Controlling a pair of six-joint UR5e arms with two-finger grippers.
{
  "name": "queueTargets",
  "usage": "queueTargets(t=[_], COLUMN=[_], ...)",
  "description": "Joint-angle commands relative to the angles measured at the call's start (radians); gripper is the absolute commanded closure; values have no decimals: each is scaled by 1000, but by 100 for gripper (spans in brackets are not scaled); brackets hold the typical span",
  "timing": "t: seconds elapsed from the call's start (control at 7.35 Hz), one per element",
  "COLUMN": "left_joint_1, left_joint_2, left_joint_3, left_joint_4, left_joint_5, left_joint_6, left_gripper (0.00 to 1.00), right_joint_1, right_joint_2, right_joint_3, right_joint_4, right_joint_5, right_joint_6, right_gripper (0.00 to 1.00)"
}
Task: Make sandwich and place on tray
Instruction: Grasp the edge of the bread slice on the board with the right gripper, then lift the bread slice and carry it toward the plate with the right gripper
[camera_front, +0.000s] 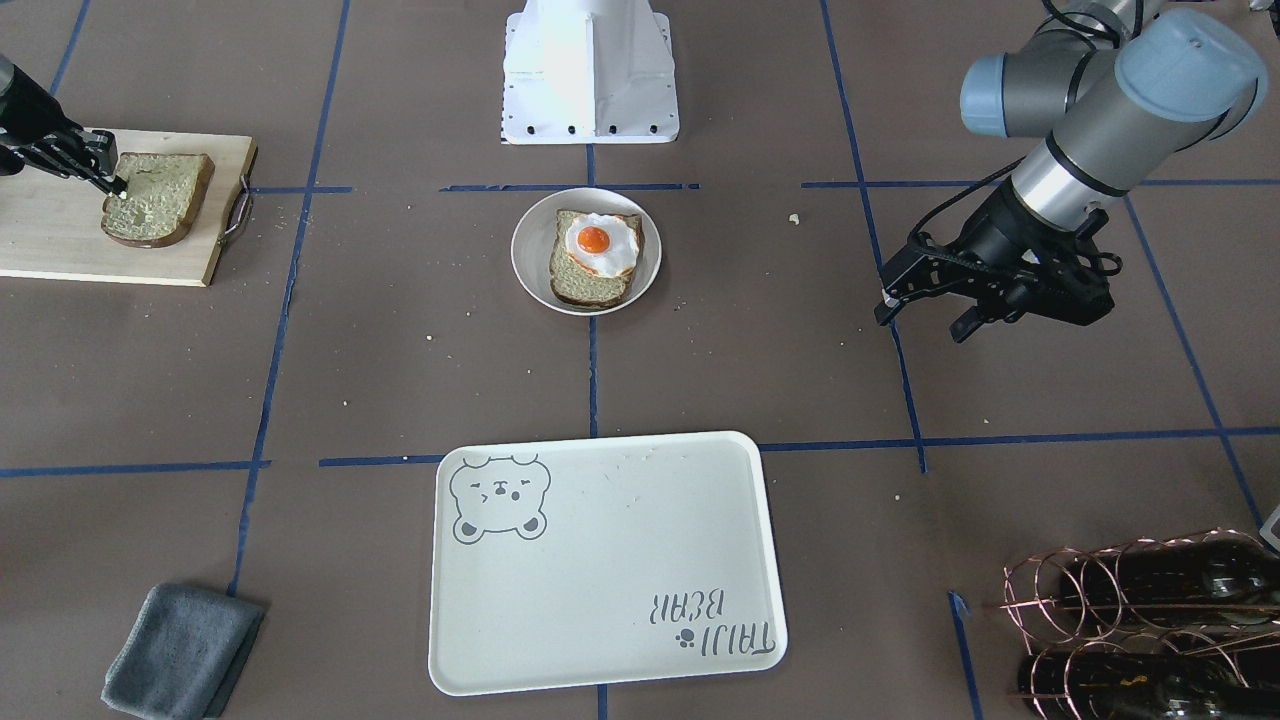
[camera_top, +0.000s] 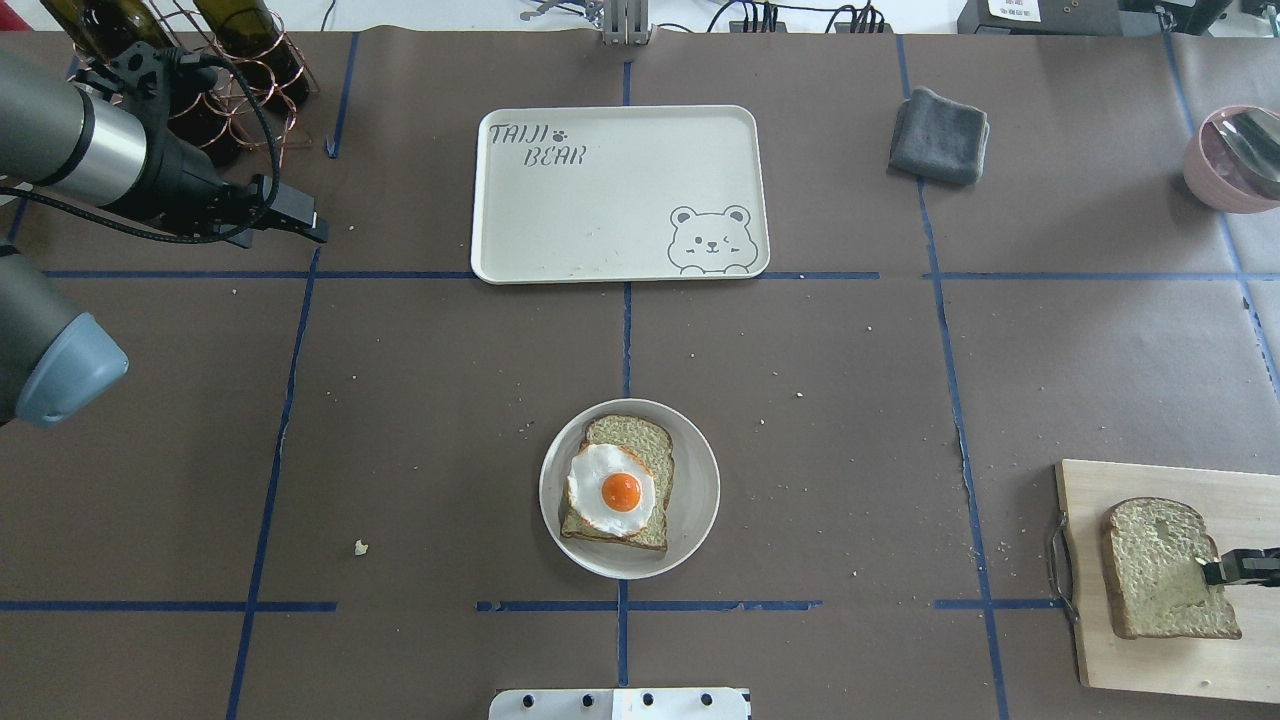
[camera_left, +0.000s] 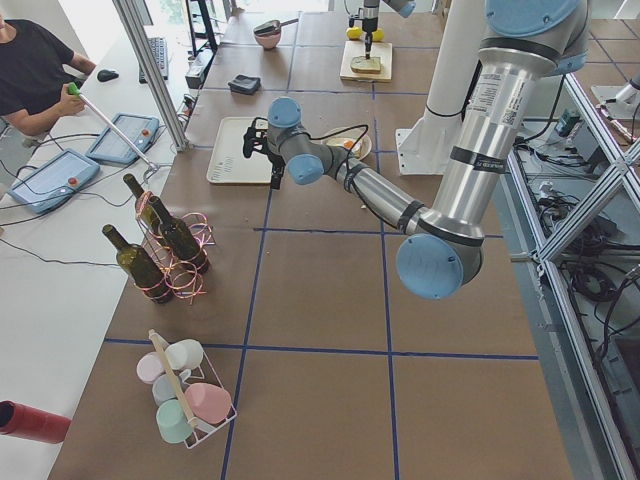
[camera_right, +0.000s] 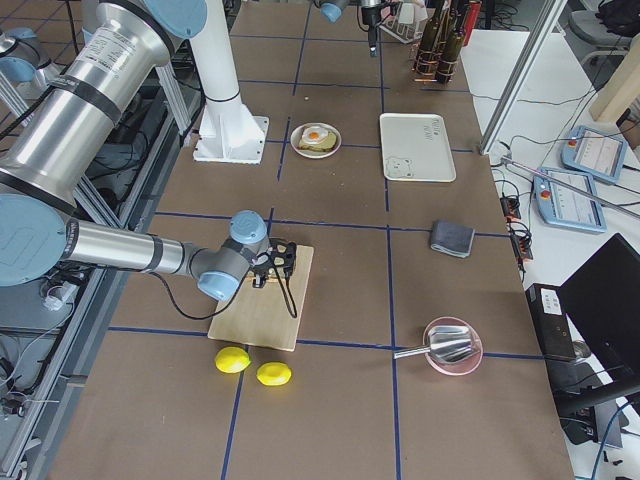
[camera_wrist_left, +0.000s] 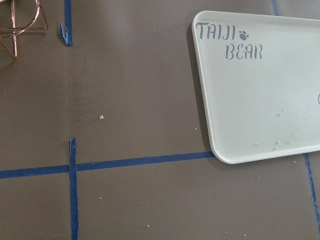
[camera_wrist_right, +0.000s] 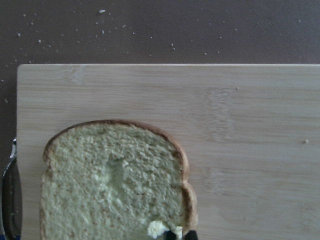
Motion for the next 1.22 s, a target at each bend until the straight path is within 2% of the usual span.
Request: queueTargets(t=[0.0,0.27,0.41,0.54,0.82,1.09], left_joint_1=[0,0,0,0,0,0], left_joint_2=[-1,-1,-1,-1,-1,-1], left_joint_3=[1,1,0,0,4,10], left_joint_4=[0,0,0,0,0,0], left_joint_5=[0,0,0,0,0,0], left_joint_6=[2,2,0,0,0,-2], left_gripper=[0,0,0,0,0,0], right_joint_1=[36,224,328,391,406,382], right_joint_2=[-7,32,77,126,282,547], right_joint_3=[42,57,57,55,57,52], right_joint_4=[50,82,82,79,8,-178], right_joint_5=[14,188,293,356,387,389], right_joint_6=[0,-8,-8,-5,43,150], right_gripper=[100,100,100,100,100,100])
